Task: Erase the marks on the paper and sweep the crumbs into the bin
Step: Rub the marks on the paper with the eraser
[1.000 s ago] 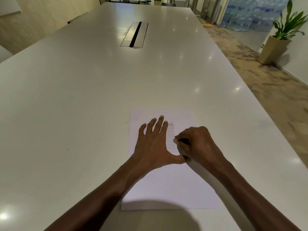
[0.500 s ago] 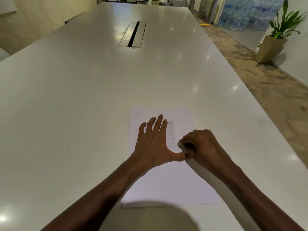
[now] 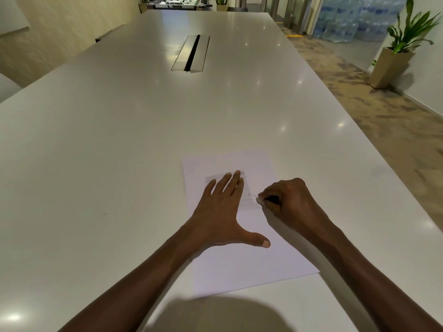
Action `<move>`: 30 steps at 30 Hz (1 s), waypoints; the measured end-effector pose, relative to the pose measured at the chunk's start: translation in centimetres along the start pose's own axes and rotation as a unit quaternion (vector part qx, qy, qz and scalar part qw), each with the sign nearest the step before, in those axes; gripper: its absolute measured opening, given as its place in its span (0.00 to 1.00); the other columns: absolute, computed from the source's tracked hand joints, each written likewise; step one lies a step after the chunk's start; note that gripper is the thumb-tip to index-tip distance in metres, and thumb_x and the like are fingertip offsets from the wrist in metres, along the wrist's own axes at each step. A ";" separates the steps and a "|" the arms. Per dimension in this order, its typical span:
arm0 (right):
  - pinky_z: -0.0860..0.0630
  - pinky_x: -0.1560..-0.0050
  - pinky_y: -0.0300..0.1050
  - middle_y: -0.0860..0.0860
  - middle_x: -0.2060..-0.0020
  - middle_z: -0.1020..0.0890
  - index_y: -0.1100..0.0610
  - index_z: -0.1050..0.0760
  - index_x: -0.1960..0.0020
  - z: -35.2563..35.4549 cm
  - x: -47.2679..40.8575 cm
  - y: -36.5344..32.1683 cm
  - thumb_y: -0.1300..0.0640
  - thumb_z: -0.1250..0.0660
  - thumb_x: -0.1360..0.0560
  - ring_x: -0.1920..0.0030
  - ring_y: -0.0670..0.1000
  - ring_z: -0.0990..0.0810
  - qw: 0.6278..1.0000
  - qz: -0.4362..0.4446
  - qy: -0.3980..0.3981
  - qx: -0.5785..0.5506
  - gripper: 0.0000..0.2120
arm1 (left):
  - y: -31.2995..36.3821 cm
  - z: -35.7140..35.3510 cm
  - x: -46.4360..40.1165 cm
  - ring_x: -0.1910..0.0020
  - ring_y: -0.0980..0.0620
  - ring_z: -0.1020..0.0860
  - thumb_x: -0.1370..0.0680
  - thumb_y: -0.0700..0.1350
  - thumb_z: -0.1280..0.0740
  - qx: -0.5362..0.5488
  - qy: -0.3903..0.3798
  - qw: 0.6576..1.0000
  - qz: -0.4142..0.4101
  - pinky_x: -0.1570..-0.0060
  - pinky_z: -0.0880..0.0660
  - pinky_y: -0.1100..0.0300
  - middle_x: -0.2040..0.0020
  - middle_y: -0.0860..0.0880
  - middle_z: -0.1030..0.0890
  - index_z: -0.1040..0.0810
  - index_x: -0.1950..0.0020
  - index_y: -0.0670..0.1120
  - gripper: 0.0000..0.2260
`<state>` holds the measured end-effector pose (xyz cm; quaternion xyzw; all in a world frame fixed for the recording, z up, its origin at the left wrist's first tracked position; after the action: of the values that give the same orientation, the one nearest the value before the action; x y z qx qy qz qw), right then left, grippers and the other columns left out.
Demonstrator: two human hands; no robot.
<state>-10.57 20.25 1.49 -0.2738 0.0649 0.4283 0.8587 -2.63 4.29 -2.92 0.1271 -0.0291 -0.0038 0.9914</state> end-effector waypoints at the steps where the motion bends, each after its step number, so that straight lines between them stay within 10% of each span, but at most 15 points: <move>1: 0.21 0.66 0.43 0.53 0.68 0.14 0.60 0.15 0.63 0.1 0.3 -0.1 0.70 0.29 0.33 0.69 0.50 0.17 1.000 0.002 0.001 0.000 0.07 | -0.1 0.0 -0.1 0.21 0.53 0.64 0.44 0.85 0.43 0.004 -0.004 1.000 -0.002 0.22 0.56 0.45 0.20 0.51 0.65 0.62 0.19 0.45 0.67; 30: 0.27 0.67 0.45 0.56 0.73 0.19 0.61 0.19 0.67 -1.1 0.7 -0.7 0.63 0.34 0.29 0.72 0.53 0.21 0.999 -0.003 -0.039 0.035 0.09 | -0.2 0.2 0.0 0.22 0.55 0.67 0.43 0.84 0.40 0.005 -0.028 0.999 -0.024 0.22 0.60 0.47 0.20 0.53 0.68 0.65 0.20 0.46 0.67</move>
<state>-9.49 19.83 0.65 -0.2267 0.0452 0.4336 0.8710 -2.64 4.03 -2.74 0.1329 -0.0539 -0.0305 0.9892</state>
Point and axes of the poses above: each hand's wrist, its own x-axis away from the middle knuckle, its own z-axis out of the back of the hand, y = z × x, the point moved 2 cm from there along -x, towards the middle knuckle
